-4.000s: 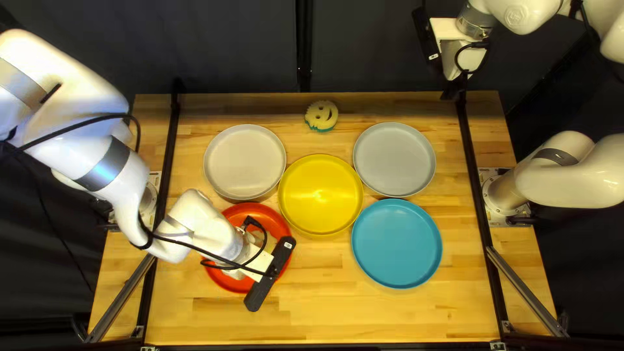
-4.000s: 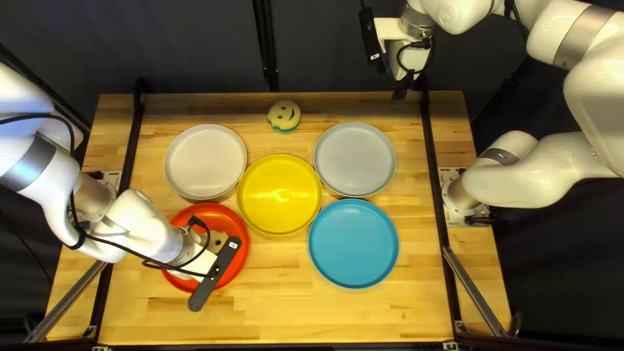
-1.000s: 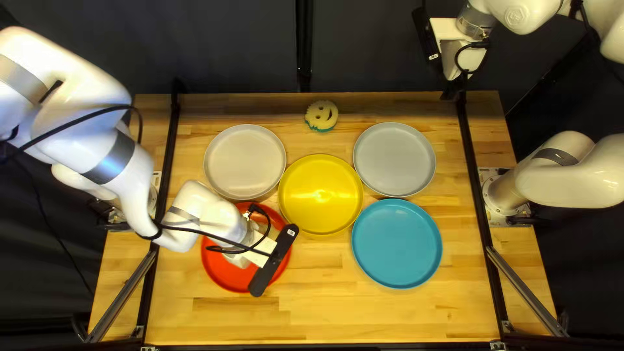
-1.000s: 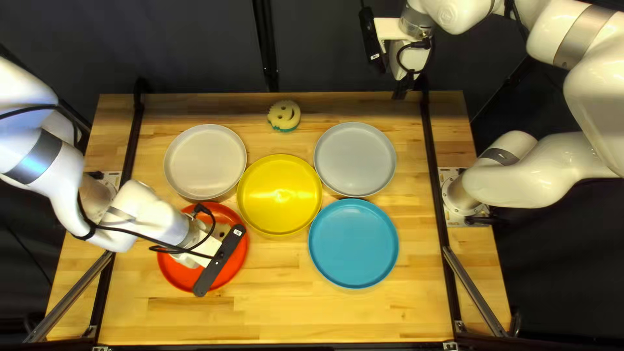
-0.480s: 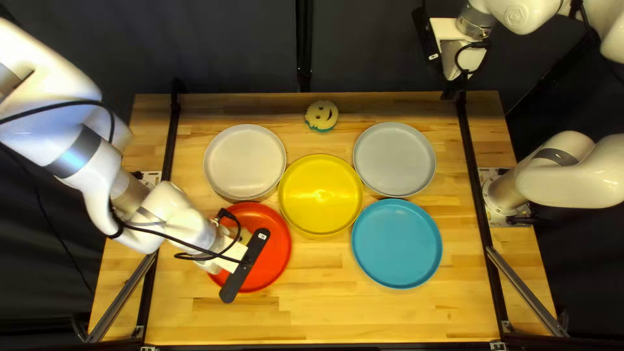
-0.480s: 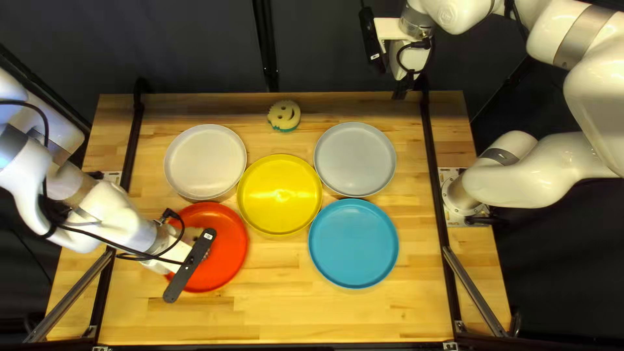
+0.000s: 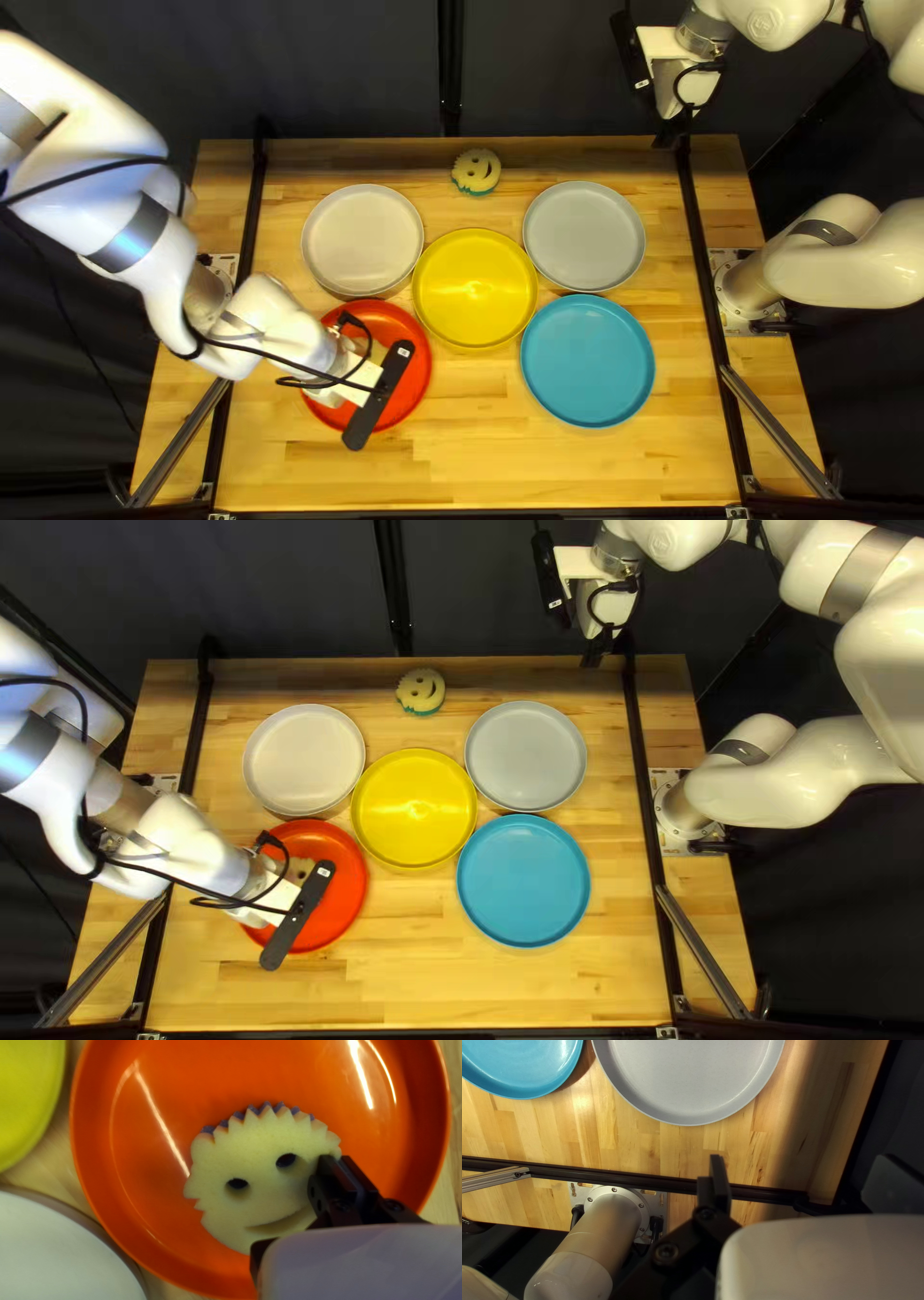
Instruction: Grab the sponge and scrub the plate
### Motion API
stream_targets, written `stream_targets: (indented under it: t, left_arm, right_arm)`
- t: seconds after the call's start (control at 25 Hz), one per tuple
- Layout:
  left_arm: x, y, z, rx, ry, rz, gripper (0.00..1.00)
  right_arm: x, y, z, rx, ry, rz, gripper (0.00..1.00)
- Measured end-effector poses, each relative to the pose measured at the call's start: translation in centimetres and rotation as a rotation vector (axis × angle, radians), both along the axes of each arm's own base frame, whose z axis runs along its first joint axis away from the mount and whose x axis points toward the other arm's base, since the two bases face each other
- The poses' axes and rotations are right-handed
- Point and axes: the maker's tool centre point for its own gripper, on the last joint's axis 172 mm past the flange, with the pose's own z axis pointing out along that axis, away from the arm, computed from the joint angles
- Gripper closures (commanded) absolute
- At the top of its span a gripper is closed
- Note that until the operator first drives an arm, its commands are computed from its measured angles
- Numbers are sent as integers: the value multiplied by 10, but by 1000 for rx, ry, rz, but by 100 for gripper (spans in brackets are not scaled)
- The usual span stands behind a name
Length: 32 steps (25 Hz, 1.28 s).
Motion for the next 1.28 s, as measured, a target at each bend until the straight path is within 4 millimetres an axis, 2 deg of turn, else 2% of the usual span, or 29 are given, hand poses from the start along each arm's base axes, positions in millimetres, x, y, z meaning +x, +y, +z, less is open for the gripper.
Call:
stream_targets:
  t: [0.08, 0.2, 0.4, 0.68, 0.84, 1.0, 1.28]
  left_arm:
    - [4, -2, 1, 4, -6, -12, 100]
    - [-2, -3, 0, 7, -6, -19, 100]
    - [-27, -5, -6, 3, 1, -10, 100]
    - [-63, -15, 3, 1, 14, 20, 100]
    - [-73, -14, 4, 7, 25, 33, 100]
    - [-70, -15, 0, 8, 29, 35, 100]
    - [-34, -22, -6, 1, 15, 6, 100]
  right_arm:
    - [0, 0, 0, 0, 0, 0, 0]
    - [0, 0, 0, 0, 0, 0, 0]
    - [0, 0, 0, 0, 0, 0, 0]
    - [0, 0, 0, 0, 0, 0, 0]
    - [0, 0, 0, 0, 0, 0, 0]
    - [0, 0, 0, 0, 0, 0, 0]
    - [0, 0, 0, 0, 0, 0, 0]
